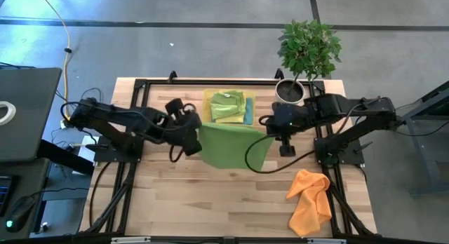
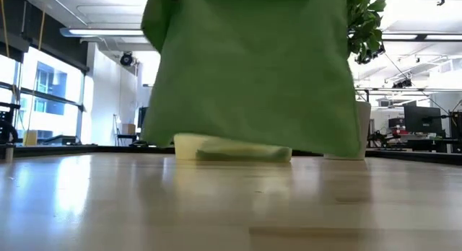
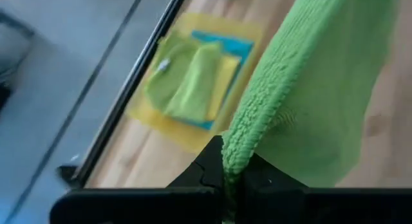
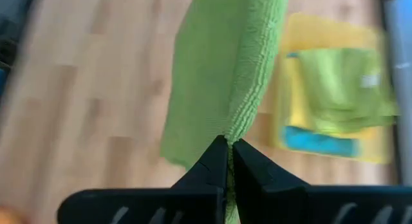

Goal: Fold microfiber towels
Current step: Fold the green microfiber cloth

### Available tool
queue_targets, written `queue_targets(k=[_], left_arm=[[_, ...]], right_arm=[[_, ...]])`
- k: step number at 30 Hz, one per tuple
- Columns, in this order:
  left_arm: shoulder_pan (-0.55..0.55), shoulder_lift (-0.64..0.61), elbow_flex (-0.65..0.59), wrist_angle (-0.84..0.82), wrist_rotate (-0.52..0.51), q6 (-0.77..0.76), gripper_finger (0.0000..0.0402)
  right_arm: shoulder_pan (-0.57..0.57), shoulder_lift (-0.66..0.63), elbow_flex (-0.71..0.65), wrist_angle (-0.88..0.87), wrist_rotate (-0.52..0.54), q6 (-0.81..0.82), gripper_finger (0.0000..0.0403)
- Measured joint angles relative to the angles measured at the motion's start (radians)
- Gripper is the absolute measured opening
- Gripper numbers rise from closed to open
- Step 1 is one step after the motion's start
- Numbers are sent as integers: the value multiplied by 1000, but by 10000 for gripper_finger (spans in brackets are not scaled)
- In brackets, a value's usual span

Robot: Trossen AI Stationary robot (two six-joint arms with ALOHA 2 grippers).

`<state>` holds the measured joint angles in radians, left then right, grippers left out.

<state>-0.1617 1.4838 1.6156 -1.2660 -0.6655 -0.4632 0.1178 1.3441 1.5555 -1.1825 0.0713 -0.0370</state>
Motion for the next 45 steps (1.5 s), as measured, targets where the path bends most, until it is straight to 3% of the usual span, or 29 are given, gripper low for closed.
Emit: queue_targets(k=[6, 10, 15, 18, 20, 24, 28, 32, 36, 39, 42, 45], left_arm=[[75, 4, 0, -24, -27, 15, 0], [83, 0, 4, -28, -8, 4, 0], [19, 20, -60, -16, 139, -65, 0], [-42, 75, -127, 1, 192, -113, 0], [-82, 113, -157, 33, 215, -150, 0], [-147, 211, -182, 98, 281, -180, 0], [-198, 306, -181, 200, 411, -182, 0], [-253, 379, -175, 296, 568, -200, 0], [-276, 400, -172, 361, 741, -200, 0], [-275, 403, -173, 332, 721, -192, 0], [-262, 402, -175, 305, 611, -201, 0], [-239, 402, -176, 268, 507, -215, 0]], right_arm=[[-51, -5, 0, 2, 179, -47, 0], [-56, 0, 0, 1, 173, -11, 0], [-17, 78, 0, -84, 133, 177, 0], [42, 144, -45, -78, 129, 211, 0], [79, 156, -142, 18, 97, 221, 0], [142, 145, -373, 293, -68, 325, 0], [215, 136, -535, 561, -149, 476, 0], [289, 135, -637, 805, -260, 560, 0], [332, 135, -678, 917, -350, 587, 0], [338, 135, -683, 911, -316, 549, 0], [317, 135, -683, 889, -198, 485, 0], [277, 135, -684, 862, -149, 457, 0]])
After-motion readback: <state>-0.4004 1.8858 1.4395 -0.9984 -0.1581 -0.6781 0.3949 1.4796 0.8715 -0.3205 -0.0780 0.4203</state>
